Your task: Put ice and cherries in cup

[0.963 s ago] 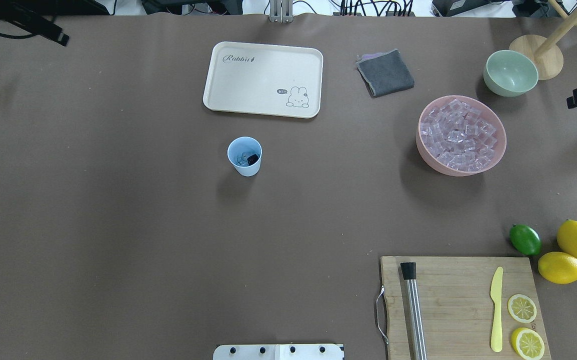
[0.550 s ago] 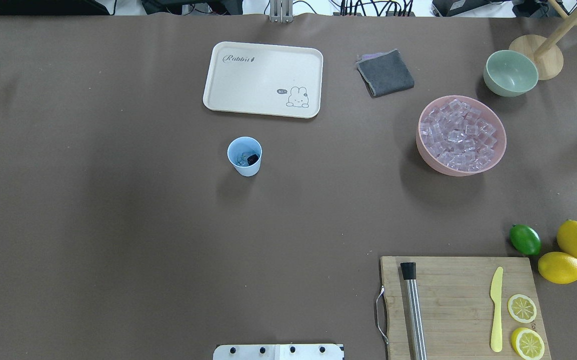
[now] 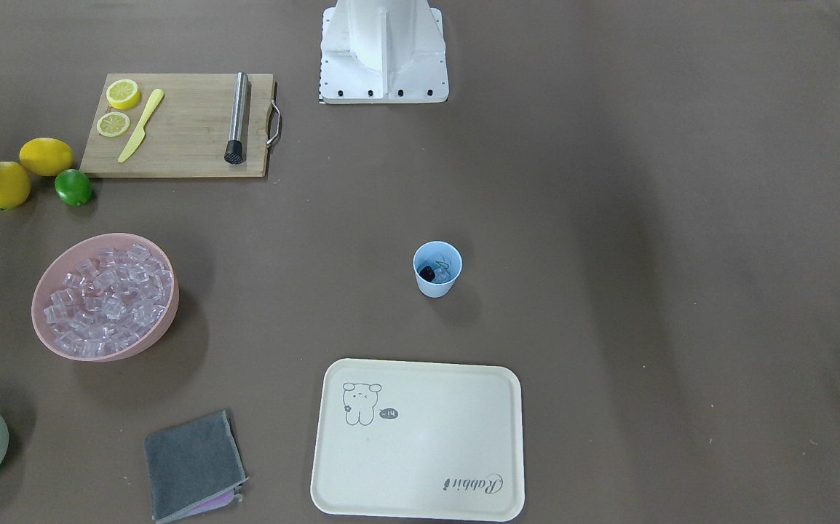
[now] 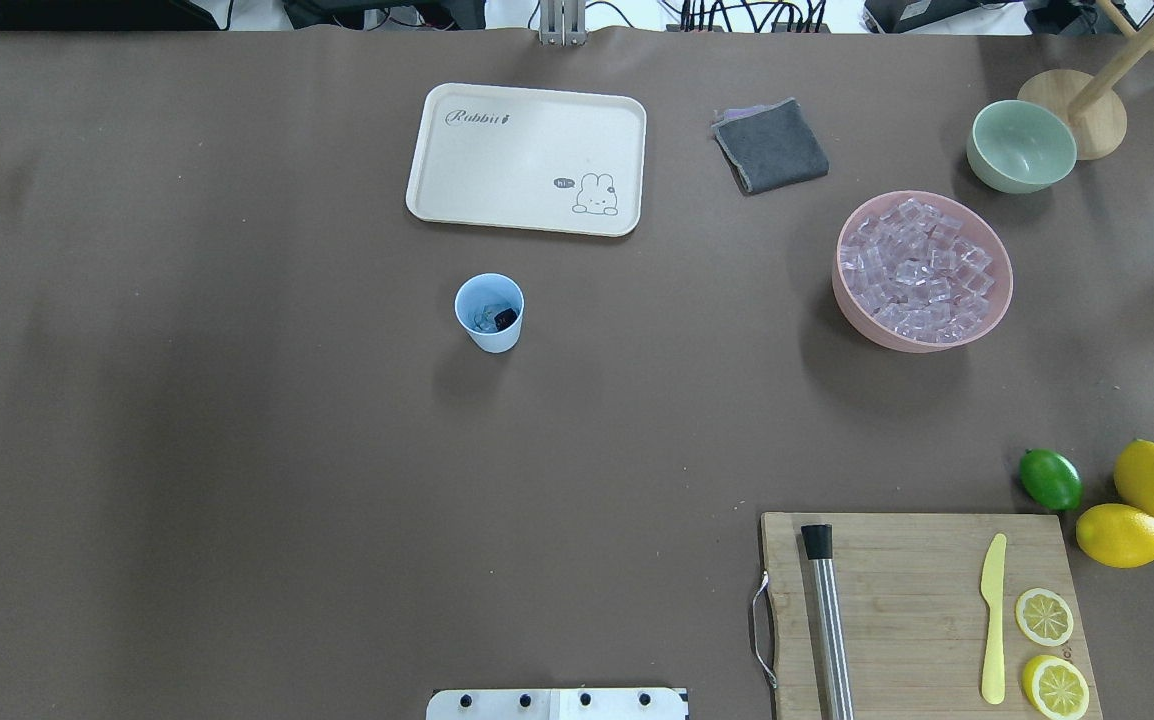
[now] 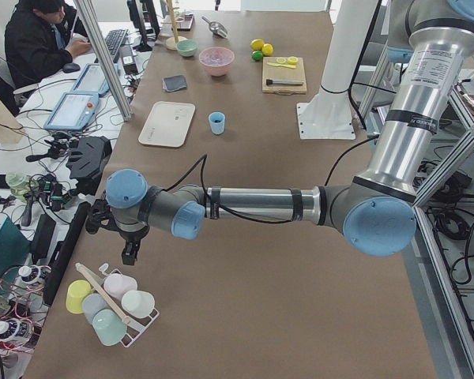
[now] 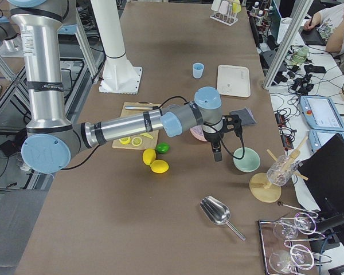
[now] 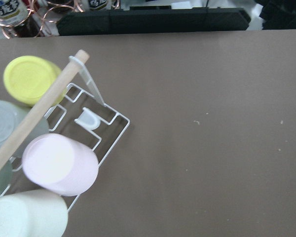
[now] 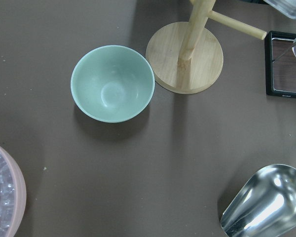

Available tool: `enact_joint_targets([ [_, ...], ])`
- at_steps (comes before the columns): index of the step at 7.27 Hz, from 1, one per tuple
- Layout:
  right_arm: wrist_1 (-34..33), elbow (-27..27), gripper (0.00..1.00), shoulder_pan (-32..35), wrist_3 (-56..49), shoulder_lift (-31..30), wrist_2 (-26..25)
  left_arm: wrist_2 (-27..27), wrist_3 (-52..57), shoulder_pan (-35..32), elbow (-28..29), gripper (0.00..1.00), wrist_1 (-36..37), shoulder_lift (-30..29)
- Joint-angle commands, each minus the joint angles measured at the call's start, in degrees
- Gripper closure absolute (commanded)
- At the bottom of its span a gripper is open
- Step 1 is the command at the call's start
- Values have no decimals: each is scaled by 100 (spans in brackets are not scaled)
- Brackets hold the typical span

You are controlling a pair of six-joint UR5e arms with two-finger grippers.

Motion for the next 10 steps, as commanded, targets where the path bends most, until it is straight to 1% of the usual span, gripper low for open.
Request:
enact_joint_targets([
  [1, -32, -84, 0, 37, -5, 143, 54, 81, -60, -13, -68, 2, 45, 28],
  [2, -155, -258, 0, 28, 13, 380, 63, 46, -69, -21, -216, 2, 123, 37],
  [4, -156, -426, 0, 37, 13, 400, 63, 45, -69, -30, -472, 2, 648, 63],
  [5, -86, -714, 0, 37, -30, 408, 63, 45, -60, -30, -473, 2, 686, 72],
  [6, -77, -821, 0, 28, -48, 417, 63, 37, -60, -39, -438, 2, 695, 98],
  [8, -77, -840, 0, 28, -66, 400, 81, 19, -60, -56, -481, 2, 1063, 46],
  [10, -68, -788, 0, 37, -66, 408, 125, 28, -60, -74, -482, 2, 1038, 81],
])
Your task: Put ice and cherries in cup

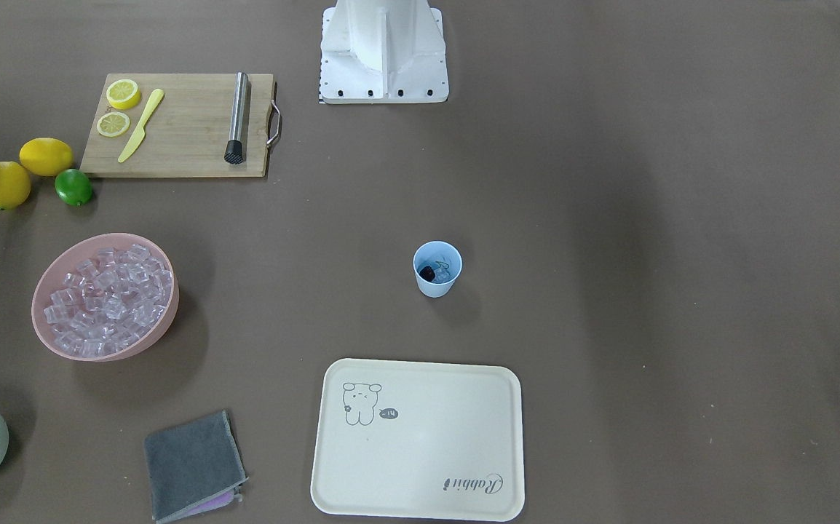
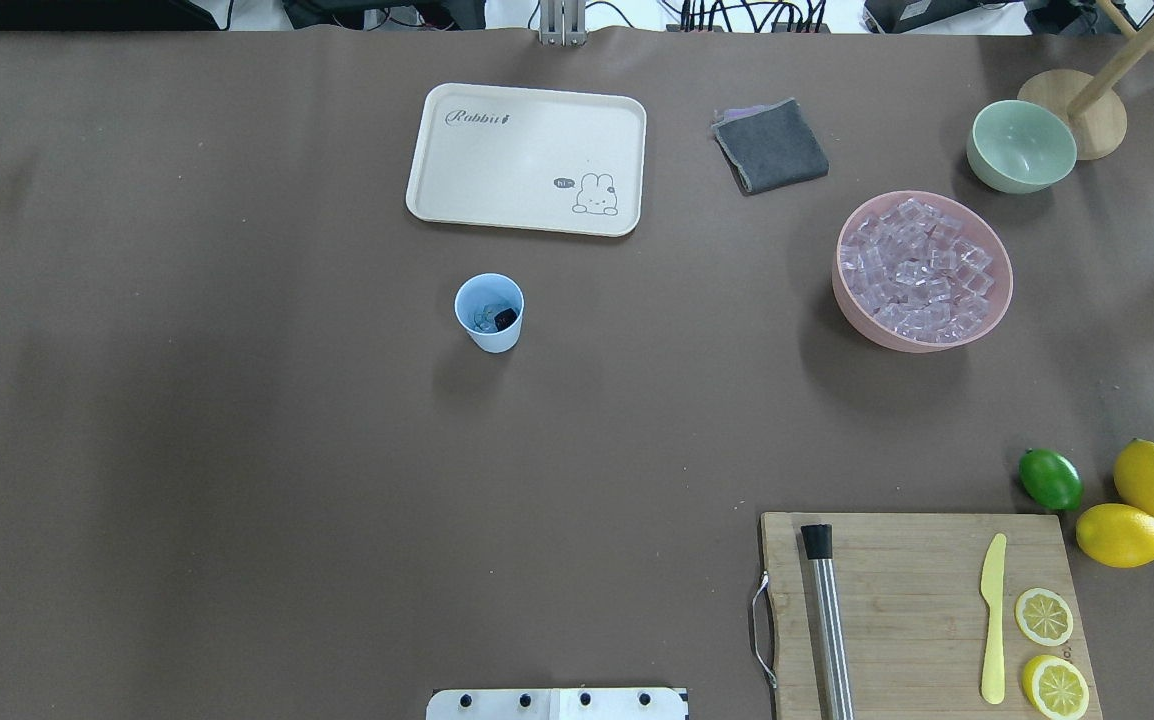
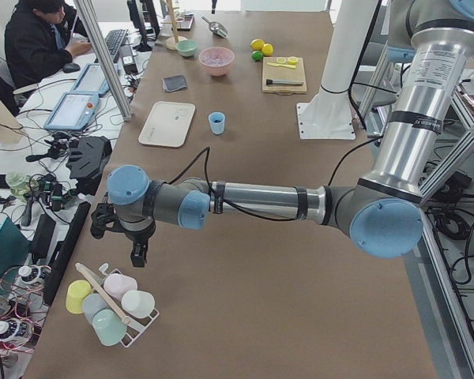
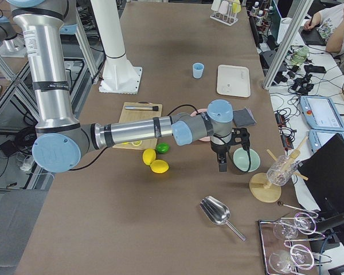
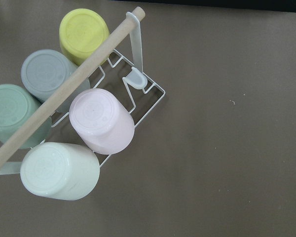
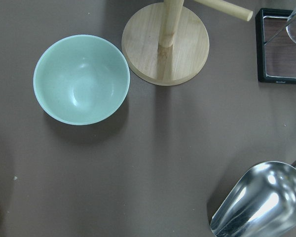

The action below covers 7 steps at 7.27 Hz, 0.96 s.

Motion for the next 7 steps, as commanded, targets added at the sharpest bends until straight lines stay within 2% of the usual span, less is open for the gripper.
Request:
enact_joint_targets([
  [1, 16, 43, 0, -6, -1, 13, 15, 14, -8, -7, -5, 2, 34, -9],
  [7, 51, 70, 0, -6, 7, 127, 24, 23, -8, -148, 12, 2, 43, -61],
])
